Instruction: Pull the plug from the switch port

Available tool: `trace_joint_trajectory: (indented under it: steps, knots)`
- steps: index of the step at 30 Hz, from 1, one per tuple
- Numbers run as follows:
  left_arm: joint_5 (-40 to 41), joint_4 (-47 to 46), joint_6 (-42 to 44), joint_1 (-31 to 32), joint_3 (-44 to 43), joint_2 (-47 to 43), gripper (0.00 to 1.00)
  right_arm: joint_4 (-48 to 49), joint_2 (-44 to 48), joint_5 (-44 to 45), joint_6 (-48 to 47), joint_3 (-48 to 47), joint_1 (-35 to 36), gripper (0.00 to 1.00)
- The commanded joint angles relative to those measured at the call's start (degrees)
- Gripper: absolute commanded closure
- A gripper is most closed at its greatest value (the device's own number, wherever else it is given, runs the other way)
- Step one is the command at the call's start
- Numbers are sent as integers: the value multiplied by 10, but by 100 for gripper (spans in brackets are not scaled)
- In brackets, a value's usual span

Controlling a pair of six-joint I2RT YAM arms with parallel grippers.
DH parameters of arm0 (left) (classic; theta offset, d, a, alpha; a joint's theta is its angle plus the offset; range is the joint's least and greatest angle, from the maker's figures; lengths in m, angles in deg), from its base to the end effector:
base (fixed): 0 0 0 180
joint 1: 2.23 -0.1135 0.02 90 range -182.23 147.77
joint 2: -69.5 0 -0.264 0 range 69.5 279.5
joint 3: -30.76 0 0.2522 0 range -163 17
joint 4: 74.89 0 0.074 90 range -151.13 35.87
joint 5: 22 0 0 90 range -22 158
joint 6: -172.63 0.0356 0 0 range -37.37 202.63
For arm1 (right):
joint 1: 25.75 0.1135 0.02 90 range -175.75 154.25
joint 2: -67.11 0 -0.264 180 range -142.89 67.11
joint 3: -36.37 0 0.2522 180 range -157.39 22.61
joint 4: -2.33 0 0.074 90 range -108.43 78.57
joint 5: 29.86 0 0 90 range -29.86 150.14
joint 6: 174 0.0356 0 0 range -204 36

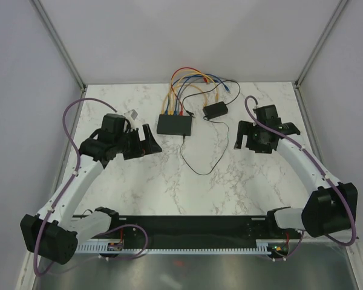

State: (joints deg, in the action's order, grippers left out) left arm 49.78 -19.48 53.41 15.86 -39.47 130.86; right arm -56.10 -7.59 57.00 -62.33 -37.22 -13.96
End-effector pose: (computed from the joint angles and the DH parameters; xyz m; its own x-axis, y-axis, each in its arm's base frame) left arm 0.2026 -0.0779 0.3058 -0.8460 -0.2115 -0.4895 0.0990 0.8398 -0.5339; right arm 0.2522 0.0546 0.2688 -0.8695 0.1952 -0.4537 0.0967 0.9681 0.2311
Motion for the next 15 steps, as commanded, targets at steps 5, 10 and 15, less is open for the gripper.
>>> trace_joint_trajectory:
  steps: [5, 10, 15]
  knots:
    - [44, -29, -16, -17, -129, 135, 2, 98, -127, -100, 41, -134, 8, 6]
    - [-15, -116, -35, -81, -195, 236, 6, 171, -247, -136, 95, -230, 28, 8]
    - [-83, -205, -29, -113, -253, 367, 6, 208, -386, -158, 119, -338, 57, 12]
